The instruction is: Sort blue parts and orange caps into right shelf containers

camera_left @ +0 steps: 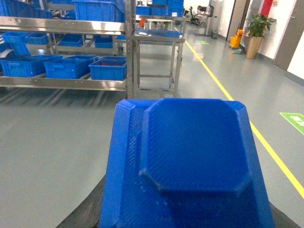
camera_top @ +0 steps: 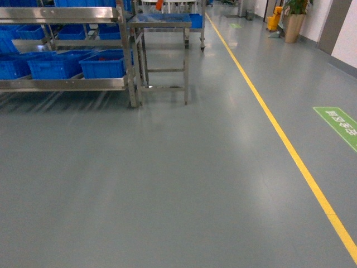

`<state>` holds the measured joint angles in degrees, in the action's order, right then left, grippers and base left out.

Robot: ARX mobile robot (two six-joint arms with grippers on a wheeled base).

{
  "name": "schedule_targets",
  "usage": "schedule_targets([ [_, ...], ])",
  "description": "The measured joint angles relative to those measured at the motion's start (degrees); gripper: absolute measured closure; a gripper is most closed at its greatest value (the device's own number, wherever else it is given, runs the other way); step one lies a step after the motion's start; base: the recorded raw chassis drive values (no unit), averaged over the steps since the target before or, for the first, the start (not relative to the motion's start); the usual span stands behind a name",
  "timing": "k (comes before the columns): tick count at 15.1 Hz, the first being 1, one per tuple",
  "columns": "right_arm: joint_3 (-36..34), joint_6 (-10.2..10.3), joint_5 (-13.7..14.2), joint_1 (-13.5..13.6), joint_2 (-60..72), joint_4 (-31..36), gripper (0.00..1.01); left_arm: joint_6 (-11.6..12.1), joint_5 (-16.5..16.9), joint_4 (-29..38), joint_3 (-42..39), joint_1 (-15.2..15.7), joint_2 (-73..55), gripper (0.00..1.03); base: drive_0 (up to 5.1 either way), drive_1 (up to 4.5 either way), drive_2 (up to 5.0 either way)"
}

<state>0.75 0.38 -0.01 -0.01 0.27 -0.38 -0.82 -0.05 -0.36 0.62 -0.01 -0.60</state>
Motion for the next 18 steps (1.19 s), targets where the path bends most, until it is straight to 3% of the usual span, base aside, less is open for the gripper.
schedule_targets([
  [18,0.0,0.0,0.0,0.0,0.0,-0.1,0.57,0.0,0.1,0.1,0.0,0.0,0.0,0.61,0.1,4.39,-4.3],
])
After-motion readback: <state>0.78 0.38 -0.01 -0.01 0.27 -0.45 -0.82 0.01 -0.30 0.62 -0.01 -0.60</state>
